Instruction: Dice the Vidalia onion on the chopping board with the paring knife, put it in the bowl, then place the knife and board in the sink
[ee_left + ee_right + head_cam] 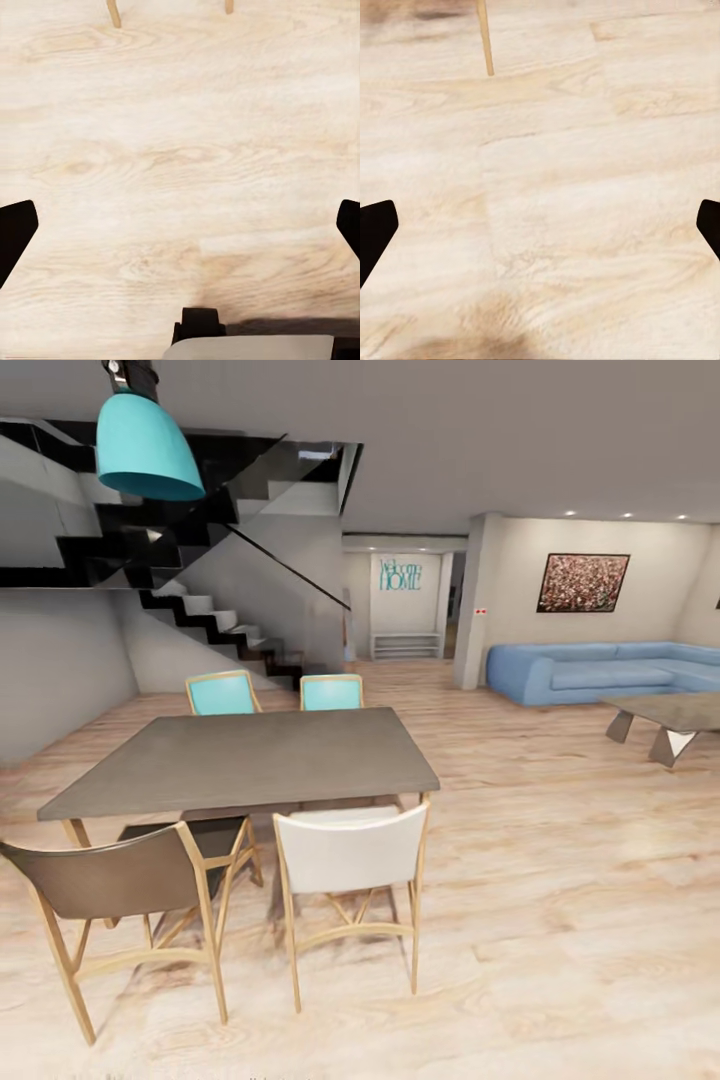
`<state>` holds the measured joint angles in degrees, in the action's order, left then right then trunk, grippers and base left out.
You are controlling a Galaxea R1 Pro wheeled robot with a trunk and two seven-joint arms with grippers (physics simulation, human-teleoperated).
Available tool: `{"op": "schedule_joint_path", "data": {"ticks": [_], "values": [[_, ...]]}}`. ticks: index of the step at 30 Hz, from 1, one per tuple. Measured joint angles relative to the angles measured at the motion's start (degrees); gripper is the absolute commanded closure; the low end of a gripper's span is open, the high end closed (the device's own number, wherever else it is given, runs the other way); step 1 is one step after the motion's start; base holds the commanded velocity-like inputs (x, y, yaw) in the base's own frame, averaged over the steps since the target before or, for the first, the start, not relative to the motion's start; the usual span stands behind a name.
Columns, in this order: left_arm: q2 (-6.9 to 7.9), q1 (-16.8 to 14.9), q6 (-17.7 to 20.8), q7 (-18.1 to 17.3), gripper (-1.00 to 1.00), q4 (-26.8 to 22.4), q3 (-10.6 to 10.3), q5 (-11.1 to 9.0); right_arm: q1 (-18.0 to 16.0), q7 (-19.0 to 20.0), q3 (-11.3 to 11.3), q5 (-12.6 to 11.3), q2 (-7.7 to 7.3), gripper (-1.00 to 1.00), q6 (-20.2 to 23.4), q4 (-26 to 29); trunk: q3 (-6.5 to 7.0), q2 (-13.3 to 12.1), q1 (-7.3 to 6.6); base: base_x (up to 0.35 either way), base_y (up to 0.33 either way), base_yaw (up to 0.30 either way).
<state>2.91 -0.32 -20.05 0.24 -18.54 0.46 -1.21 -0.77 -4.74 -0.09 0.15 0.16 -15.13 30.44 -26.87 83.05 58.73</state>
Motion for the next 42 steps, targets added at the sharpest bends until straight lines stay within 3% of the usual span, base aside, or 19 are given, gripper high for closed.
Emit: {"op": "schedule_joint_path", "data": {"ticks": [42], "values": [[0.0,0.0,0.0,0.0,-1.0,0.0,0.0,0.0,0.0,-0.1,0.0,0.0,0.04,-1.0,0.0,0.0,0.0,0.0,0.0,0.0,0.0,0.262]]}}
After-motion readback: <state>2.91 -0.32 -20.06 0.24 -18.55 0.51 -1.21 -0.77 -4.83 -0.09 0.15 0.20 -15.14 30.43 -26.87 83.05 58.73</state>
